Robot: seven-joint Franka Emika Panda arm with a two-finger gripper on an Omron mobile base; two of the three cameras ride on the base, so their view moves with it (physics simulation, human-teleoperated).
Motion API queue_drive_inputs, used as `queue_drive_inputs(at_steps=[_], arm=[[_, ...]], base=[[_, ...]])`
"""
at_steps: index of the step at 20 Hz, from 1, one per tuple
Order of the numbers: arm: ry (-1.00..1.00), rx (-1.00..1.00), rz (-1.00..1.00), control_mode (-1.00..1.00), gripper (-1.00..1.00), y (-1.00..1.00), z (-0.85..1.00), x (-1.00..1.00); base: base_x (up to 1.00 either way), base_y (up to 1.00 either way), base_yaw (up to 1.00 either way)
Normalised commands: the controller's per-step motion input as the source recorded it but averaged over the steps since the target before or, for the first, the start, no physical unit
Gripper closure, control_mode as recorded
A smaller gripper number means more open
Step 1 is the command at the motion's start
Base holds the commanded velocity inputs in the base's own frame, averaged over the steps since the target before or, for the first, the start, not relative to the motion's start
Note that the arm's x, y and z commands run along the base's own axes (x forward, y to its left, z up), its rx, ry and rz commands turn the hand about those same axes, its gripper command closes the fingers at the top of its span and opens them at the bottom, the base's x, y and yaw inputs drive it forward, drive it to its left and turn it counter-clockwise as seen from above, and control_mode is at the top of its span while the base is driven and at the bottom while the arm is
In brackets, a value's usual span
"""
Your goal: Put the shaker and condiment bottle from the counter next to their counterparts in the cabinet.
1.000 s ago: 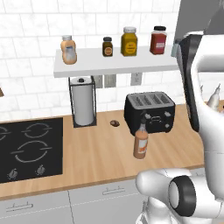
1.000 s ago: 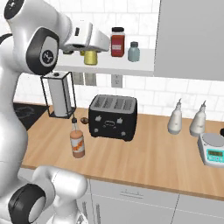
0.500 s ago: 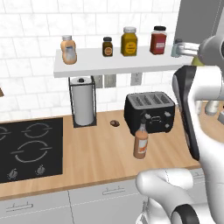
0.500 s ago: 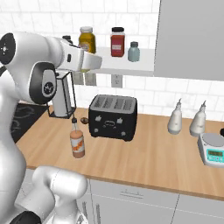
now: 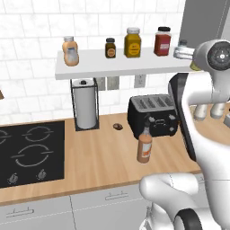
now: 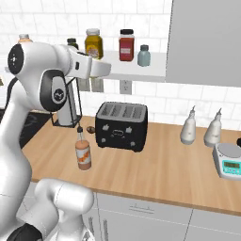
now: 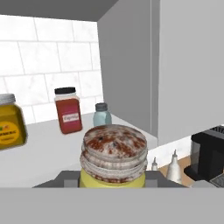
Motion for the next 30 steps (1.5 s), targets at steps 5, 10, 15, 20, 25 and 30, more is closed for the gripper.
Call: queue_drive_inputs(at_steps=[5, 10, 15, 20, 25, 30], arm=[[0.00, 0.00, -0.02, -1.00, 1.00, 0.12, 0.00, 0.14], [0.00, 0.00, -0.03, -1.00, 1.00, -0.03, 0.00, 0.28], [0.00, 0.00, 0.00, -1.00, 1.00, -0.03, 0.00, 0.23], [0.00, 0.00, 0.00, -1.00, 1.00, -0.03, -0.01, 0.26], [0.00, 0.00, 0.00, -1.00, 1.00, -0.20, 0.00, 0.20], [0.00, 0.00, 0.00, -1.00, 1.00, -0.12, -0.02, 0.09]], base=[[0.00, 0.00, 0.00], [0.00, 0.00, 0.00], [0.00, 0.00, 0.00], [0.00, 0.00, 0.00], [0.00, 0.00, 0.00], [0.00, 0.00, 0.00]])
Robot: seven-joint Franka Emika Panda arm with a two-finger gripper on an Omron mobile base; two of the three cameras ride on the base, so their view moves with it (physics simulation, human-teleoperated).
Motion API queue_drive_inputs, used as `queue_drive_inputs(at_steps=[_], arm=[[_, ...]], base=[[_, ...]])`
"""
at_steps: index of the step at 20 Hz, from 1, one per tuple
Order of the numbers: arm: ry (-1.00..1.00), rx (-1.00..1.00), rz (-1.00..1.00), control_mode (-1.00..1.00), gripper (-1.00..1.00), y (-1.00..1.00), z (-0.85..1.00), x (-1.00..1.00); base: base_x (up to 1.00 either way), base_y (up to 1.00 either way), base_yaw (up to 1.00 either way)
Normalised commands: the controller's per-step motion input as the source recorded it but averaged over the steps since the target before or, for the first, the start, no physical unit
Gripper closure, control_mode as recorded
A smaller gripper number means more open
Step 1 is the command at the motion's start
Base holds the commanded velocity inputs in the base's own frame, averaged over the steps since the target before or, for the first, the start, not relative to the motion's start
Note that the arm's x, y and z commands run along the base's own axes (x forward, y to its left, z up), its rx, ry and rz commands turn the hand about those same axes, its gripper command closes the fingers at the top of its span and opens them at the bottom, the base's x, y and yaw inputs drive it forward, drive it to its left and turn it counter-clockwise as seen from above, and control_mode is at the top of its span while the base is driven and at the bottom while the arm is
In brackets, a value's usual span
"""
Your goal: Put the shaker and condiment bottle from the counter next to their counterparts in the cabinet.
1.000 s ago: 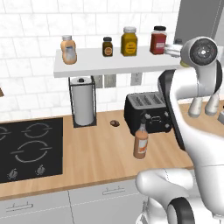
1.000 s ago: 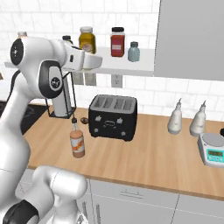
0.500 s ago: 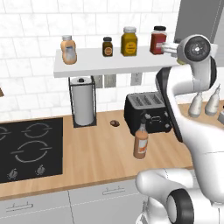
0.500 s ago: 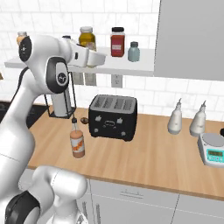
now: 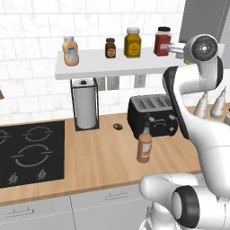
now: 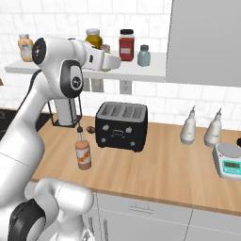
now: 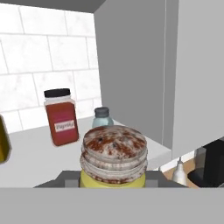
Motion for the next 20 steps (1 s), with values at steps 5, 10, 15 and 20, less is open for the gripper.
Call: queue_drive_inputs(at_steps=[5, 10, 15, 20], arm=[[0.00, 0.00, 0.00, -1.00, 1.00, 0.00, -0.10, 0.17], [0.00, 0.00, 0.00, -1.00, 1.00, 0.00, -0.09, 0.25], [0.00, 0.00, 0.00, -1.00, 1.00, 0.00, -0.09, 0.21], [0.00, 0.00, 0.00, -1.00, 1.00, 0.00, -0.09, 0.01]], base=[[0.00, 0.00, 0.00], [0.00, 0.00, 0.00], [0.00, 0.00, 0.00], [0.00, 0.00, 0.00]])
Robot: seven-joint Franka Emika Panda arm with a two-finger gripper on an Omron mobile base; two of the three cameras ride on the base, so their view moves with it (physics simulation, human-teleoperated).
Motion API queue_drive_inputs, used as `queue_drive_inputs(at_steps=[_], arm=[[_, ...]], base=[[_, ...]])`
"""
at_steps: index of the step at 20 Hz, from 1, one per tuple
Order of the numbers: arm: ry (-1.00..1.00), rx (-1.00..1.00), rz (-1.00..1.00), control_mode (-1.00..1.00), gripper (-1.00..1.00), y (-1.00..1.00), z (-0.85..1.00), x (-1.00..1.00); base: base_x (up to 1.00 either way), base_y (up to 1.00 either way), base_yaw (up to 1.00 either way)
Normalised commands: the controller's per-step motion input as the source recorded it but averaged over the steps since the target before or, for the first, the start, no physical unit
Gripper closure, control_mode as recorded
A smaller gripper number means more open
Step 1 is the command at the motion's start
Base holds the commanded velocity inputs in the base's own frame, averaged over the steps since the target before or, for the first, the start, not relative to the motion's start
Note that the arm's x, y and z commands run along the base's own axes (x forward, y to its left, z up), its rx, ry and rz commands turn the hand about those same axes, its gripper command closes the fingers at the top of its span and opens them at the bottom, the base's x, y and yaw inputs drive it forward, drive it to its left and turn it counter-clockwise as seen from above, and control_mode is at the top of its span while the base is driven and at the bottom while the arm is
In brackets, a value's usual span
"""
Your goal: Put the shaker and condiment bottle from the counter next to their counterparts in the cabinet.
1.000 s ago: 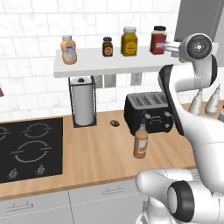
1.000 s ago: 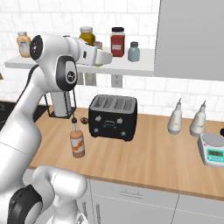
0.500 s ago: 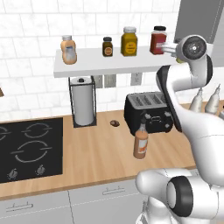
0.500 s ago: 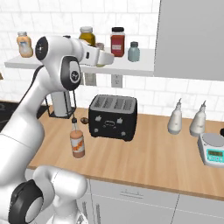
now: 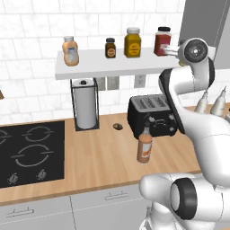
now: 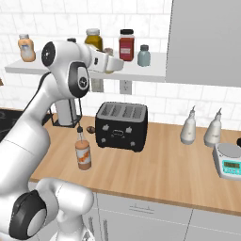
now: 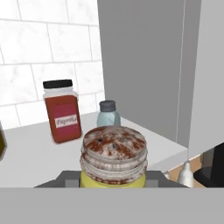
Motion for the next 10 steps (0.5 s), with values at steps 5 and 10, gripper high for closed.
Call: queue_drive_inputs(at_steps=[5, 10], arm=[[0.00, 0.00, 0.00, -1.00, 1.00, -0.04, -0.13, 0.17], [0.00, 0.00, 0.00, -1.00, 1.00, -0.09, -0.08, 0.28]], base=[[0.00, 0.00, 0.00], [0.00, 0.00, 0.00]])
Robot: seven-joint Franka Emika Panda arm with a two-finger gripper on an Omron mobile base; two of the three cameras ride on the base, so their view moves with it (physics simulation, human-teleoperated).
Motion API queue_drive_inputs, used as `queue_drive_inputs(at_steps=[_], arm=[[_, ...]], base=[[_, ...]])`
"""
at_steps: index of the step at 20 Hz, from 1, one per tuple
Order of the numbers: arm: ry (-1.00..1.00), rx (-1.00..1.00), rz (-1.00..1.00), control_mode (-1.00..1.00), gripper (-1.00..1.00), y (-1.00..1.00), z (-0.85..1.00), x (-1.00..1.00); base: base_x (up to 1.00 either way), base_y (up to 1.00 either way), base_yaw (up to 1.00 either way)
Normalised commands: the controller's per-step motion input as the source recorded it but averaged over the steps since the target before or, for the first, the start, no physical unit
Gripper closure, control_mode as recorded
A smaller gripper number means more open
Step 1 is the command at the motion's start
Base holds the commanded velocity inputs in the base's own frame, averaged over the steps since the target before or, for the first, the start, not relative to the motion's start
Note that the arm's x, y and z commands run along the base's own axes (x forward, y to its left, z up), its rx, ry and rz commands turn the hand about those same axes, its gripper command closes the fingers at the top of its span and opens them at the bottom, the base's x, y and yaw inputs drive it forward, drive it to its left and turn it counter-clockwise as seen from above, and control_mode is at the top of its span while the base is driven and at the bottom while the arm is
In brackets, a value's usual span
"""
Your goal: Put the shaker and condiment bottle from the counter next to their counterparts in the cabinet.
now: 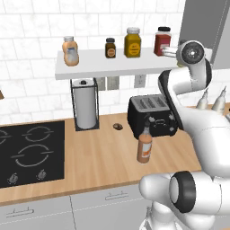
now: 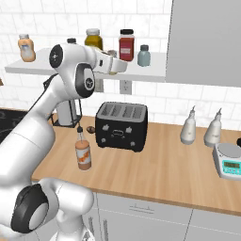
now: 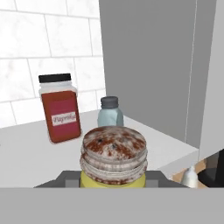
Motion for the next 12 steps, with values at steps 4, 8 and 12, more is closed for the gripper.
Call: queue_drive_inputs(at_steps=[4, 8, 12], arm=[[0.00, 0.00, 0.00, -1.00, 1.00, -0.14, -0.03, 0.29], [0.00, 0.00, 0.00, -1.00, 1.00, -0.11, -0.09, 0.39], [0.00, 0.00, 0.00, -1.00, 1.00, -0.02, -0.24, 0.48]], base=[[0.00, 0.00, 0.00], [0.00, 0.00, 0.00], [0.00, 0.00, 0.00]])
